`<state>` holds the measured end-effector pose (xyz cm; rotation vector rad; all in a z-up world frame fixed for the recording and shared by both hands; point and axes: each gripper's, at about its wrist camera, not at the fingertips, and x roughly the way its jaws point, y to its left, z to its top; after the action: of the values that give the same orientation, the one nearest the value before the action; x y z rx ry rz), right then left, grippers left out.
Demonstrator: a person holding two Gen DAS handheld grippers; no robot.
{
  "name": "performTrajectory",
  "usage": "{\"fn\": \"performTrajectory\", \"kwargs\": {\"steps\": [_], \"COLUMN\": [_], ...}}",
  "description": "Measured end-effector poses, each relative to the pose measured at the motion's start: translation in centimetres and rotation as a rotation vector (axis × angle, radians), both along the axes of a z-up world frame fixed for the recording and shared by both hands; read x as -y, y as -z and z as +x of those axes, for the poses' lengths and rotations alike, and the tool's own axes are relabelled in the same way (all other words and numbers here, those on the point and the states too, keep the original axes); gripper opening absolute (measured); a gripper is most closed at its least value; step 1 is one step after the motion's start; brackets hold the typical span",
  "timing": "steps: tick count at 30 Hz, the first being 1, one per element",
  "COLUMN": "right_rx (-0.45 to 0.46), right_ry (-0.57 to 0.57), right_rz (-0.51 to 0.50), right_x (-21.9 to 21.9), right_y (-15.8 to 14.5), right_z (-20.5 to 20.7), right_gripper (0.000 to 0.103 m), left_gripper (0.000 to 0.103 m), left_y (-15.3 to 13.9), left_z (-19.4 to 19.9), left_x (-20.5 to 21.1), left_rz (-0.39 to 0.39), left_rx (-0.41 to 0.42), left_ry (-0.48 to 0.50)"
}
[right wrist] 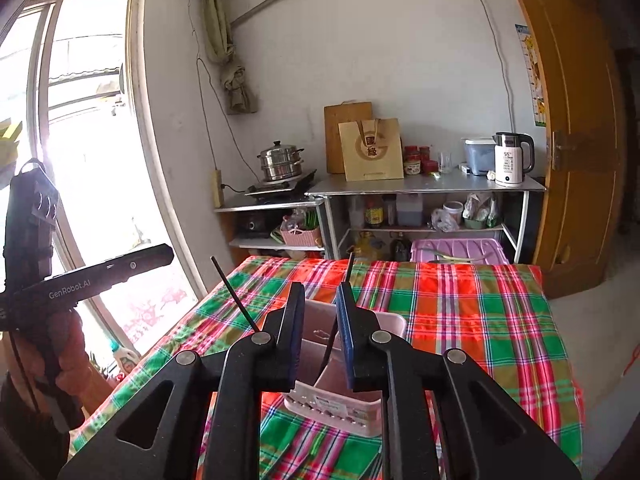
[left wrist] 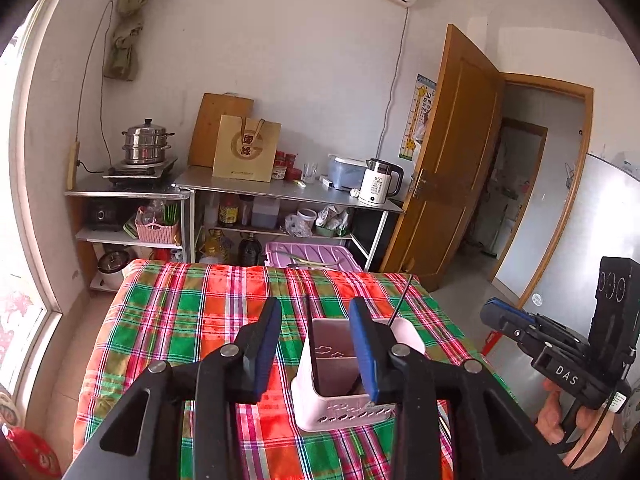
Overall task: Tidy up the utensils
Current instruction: 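Lower the chopstick into the basket and open the left tool while the right tool releases its chopstick, then move both open tools back down to the chopsticks on the table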
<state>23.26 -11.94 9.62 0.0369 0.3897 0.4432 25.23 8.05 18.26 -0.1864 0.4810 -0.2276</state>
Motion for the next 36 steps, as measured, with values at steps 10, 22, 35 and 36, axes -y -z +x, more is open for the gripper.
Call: {"fn": "performTrajectory", "kwargs": {"steps": [10,22,35,36], "right_rx": [-0.020,-0.196,-0.375,-0.383], "right_ry": [0.040,0.077,0.081,0.082], "right_rz": [0.011,-0.029,-0.116,-0.122], "right_x": [4.3,8.0,8.0,8.0], "right_y": [2.1,10.1,17.6,17.9], "right_z": [-6.1,-8.2,-6.0,-5.8], "right_gripper": [0.017,0.017,0.017,0.017], "left_gripper": [0.035,0.035,0.035,0.035], "left_y": [3.4,13.2,20.3,20.6], "left_z": [-7.2,-9.7,-7.6,-7.4], "left_x": [3.0,7.5,9.9,10.0], "left_rz": [0.001,0.004,0.043,0.049], "left_rx": [-0.021,-0.210,-0.389,-0.398], "left_ry": [0.101,0.226,0.261,0.261]}}
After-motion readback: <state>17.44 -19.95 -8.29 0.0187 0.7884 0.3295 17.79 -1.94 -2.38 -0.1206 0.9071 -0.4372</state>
